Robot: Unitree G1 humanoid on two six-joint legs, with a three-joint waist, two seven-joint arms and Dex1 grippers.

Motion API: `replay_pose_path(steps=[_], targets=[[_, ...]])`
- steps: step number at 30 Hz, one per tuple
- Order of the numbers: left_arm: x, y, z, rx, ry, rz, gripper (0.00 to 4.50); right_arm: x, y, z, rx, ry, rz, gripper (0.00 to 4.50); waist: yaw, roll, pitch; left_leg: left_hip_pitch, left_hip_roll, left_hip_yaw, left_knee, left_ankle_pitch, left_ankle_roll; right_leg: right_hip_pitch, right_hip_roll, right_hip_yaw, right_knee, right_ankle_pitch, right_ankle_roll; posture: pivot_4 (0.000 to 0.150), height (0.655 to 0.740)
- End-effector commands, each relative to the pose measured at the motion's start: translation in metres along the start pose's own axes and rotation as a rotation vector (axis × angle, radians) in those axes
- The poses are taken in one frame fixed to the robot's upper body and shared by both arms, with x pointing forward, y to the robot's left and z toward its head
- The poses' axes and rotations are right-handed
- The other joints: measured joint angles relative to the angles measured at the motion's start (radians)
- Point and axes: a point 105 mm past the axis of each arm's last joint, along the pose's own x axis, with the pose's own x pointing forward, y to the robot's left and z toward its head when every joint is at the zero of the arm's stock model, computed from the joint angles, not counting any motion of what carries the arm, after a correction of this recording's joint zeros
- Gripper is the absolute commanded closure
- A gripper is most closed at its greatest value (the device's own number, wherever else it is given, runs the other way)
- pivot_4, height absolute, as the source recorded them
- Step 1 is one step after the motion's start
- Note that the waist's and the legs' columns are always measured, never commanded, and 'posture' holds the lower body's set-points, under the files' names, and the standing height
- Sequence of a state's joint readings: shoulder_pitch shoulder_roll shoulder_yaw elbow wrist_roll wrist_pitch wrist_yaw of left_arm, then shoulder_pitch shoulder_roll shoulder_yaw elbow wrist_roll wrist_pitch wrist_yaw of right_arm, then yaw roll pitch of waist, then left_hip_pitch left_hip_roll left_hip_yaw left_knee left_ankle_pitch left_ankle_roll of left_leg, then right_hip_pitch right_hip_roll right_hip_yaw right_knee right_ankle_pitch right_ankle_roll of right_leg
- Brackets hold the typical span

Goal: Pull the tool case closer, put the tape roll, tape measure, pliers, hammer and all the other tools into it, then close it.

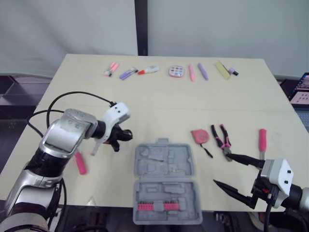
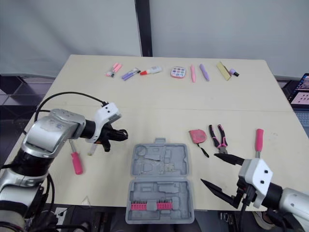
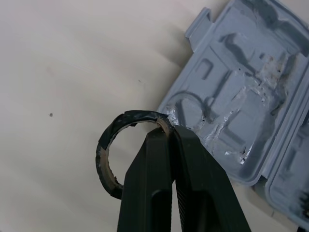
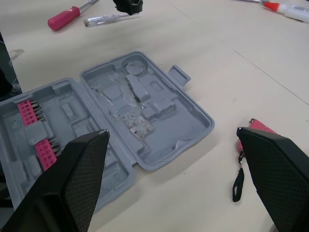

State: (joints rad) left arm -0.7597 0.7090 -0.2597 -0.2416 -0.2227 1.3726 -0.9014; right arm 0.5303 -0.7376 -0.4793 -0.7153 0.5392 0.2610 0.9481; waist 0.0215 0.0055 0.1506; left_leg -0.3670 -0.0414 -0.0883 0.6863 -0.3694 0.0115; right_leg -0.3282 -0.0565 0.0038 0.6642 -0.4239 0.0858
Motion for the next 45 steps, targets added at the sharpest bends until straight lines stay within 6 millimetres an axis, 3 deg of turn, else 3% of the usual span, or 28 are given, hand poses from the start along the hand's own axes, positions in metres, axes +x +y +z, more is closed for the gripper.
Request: replay_pose_path(steps=[1,23,45], targets=[[0.004,-0.015,0.010,-0.017,-0.004,-0.023,4.46,-0.003,0.002,0.005,-0.025,-0.002,0.024,0.00,0.000,0.000,0.000,0.000,0.000,0.000,0.000,0.000,0.000,0.000,0.000,0.000,0.000,0.000,0.000,0.150,0.7336],[0.052,-0.036,0.004,-0.093,0.011,-0.136,4.46,-0.007,-0.001,0.005,-0.034,0.020,0.015,0.00,0.002,0.000,0.000,-0.001,0.000,0.000,0.002,0.000,0.000,0.000,0.001,0.001,-0.001,0.000,0.000,0.150,0.7336],[0.069,-0.027,-0.006,-0.131,0.036,-0.130,4.46,-0.013,0.000,0.006,-0.029,0.036,-0.006,0.00,0.002,0.000,0.000,-0.001,0.000,0.000,0.002,0.000,0.000,0.000,0.001,0.001,-0.001,0.000,0.000,0.150,0.7336]])
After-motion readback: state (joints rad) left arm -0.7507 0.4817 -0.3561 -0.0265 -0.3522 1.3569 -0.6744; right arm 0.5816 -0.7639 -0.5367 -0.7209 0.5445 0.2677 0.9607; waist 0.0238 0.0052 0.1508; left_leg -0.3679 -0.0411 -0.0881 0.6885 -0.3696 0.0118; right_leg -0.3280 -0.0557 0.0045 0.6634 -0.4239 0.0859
